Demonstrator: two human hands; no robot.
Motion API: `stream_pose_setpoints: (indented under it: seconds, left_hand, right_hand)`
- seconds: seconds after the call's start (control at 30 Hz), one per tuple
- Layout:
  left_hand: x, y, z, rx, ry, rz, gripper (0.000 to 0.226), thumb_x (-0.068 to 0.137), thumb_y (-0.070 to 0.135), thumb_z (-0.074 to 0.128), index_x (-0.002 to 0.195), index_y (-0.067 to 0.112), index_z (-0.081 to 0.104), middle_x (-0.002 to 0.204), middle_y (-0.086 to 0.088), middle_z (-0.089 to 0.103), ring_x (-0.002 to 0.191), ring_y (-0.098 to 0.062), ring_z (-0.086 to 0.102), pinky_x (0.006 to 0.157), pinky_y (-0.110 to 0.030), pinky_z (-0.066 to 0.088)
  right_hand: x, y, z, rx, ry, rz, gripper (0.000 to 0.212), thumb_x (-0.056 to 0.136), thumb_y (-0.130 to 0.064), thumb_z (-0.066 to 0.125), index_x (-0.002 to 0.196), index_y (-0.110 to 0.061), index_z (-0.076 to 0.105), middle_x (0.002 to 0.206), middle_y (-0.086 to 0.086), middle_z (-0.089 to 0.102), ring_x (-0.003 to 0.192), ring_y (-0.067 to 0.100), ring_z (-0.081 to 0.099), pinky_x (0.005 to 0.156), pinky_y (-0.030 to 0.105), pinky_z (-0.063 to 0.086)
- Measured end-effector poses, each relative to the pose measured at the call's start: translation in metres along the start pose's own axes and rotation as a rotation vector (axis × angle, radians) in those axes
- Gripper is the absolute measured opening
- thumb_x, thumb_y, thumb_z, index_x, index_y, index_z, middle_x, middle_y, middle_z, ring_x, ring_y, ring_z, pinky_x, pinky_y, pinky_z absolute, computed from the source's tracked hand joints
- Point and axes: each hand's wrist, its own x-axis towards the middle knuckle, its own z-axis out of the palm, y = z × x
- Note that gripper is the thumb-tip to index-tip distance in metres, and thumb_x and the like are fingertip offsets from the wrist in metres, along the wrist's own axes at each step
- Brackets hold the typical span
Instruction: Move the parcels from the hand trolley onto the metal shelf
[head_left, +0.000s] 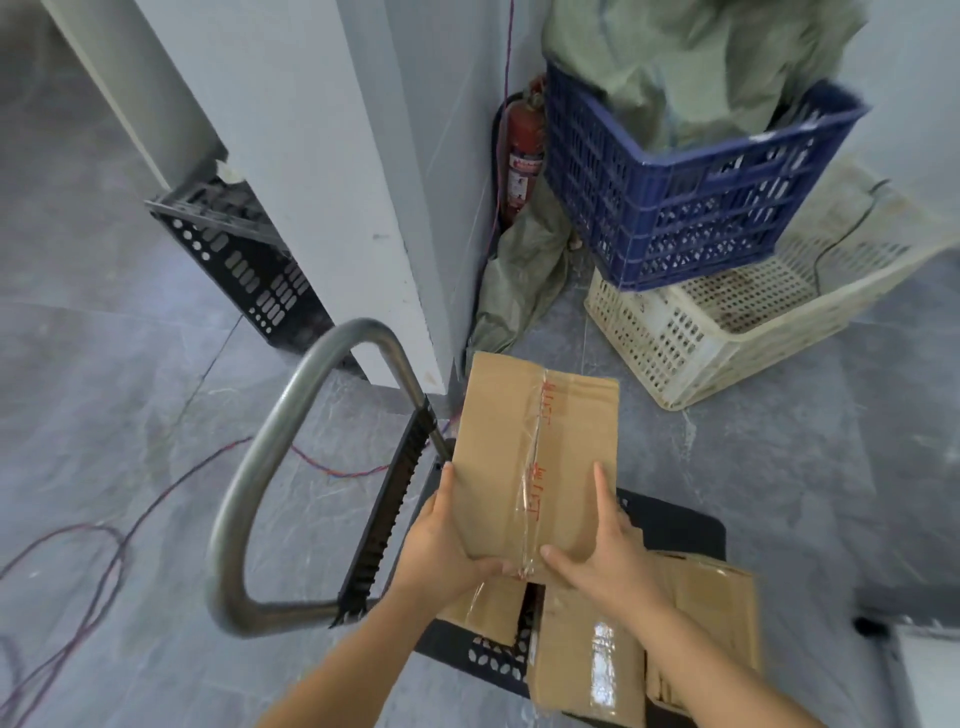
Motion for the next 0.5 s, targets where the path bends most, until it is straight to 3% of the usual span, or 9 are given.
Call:
stream_pose_setpoints:
  seconds: [0.17, 0.3, 0.43, 0.5]
  left_hand:
    - [-0.048, 0.072, -0.042, -0.064, 0.088, 0.113, 0.125, 0.065, 0.032, 0.084, 0.150, 0.025, -0.009, 0.149, 0.005, 0.035, 0.135, -0.015, 0.035, 0.108, -0.028, 0.033]
    - [-0.094, 0.127, -0.081, -0.071, 0.129, 0.183, 0.116, 0.068, 0.032, 0.082, 0.151, 0.022, 0.002, 0.145, 0.005, 0.040, 0.130, -0.013, 0.041, 0.102, -0.022, 0.036]
    - [-0.144, 0.181, -0.118, -0.126, 0.184, 0.276, 0.108, 0.070, 0.031, 0.080, 0.151, 0.026, 0.009, 0.142, 0.003, 0.043, 0.125, -0.017, 0.047, 0.103, -0.032, 0.045]
    - [-0.167, 0.208, -0.132, -0.155, 0.219, 0.359, 0.104, 0.073, 0.033, 0.078, 0.151, 0.027, 0.010, 0.142, 0.003, 0.040, 0.125, -0.015, 0.044, 0.102, -0.027, 0.041]
  right_hand:
    - [-0.039, -0.044, -0.073, -0.055, 0.102, -0.053, 0.114, 0.076, -0.054, 0.066, 0.141, -0.037, -0.026, 0.146, 0.013, 0.027, 0.118, 0.026, 0.052, 0.092, 0.036, 0.046]
    - [-0.088, -0.081, -0.133, -0.025, 0.203, -0.117, 0.109, 0.077, -0.052, 0.066, 0.145, -0.035, -0.018, 0.147, 0.013, 0.026, 0.128, 0.027, 0.042, 0.098, 0.038, 0.041]
    - [-0.137, -0.116, -0.189, -0.018, 0.294, -0.179, 0.108, 0.075, -0.057, 0.065, 0.145, -0.038, -0.015, 0.150, 0.012, 0.023, 0.132, 0.028, 0.038, 0.101, 0.042, 0.041]
    - [-0.160, -0.131, -0.218, -0.027, 0.340, -0.217, 0.107, 0.075, -0.059, 0.064, 0.145, -0.040, -0.014, 0.151, 0.012, 0.022, 0.132, 0.031, 0.037, 0.101, 0.042, 0.039]
